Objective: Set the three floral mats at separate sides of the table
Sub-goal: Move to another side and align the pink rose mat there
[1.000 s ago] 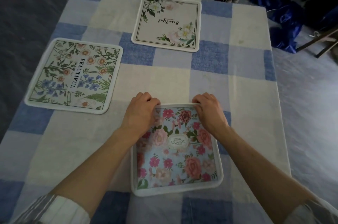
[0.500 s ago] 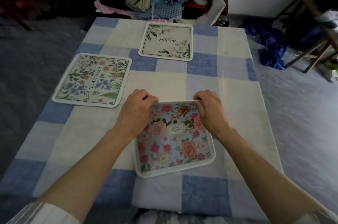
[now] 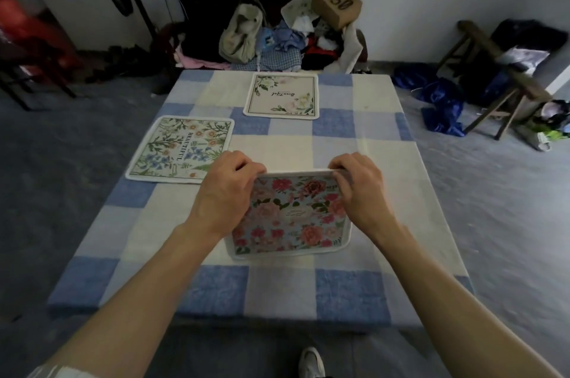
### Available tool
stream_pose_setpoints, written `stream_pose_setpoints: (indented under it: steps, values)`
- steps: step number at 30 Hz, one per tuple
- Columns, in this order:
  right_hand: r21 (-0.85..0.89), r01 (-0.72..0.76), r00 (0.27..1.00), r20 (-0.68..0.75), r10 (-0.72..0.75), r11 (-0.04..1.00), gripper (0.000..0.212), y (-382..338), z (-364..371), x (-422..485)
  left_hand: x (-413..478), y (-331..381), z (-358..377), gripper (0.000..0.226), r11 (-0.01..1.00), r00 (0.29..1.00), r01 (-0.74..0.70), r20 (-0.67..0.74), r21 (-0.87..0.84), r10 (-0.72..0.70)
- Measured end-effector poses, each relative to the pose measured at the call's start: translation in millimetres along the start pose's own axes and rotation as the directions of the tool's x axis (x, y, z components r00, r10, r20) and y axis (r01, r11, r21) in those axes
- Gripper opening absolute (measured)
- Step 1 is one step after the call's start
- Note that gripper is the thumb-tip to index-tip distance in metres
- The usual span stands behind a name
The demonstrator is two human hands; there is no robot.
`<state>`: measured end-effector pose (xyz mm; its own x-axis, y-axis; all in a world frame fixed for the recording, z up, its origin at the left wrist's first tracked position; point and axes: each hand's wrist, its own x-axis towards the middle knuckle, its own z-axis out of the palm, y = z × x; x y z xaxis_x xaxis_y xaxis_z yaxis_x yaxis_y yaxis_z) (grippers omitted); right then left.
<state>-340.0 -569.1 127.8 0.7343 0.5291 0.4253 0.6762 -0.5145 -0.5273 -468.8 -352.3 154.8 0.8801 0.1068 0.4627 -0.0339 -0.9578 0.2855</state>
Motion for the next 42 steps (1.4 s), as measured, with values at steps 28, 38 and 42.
stream_pose_setpoints:
  steps: [28,38,42]
  values:
    - [-0.068,-0.163,0.985,0.047,0.166,0.984,0.011,-43.9,70.3,-15.4,-17.5,-89.4,14.2,0.028,0.998,0.994,-0.026,0.105,-0.062,0.032]
    - [-0.031,-0.277,0.923,0.269,0.275,0.960,0.011,54.4,136.7,33.2,30.0,-126.2,111.6,0.036,0.997,0.950,0.076,0.303,0.026,-0.080]
    - [-0.061,-0.297,0.892,0.337,0.299,0.953,0.010,75.7,155.4,43.8,36.8,-135.3,139.0,0.034,0.990,0.936,0.130,0.323,0.055,-0.141]
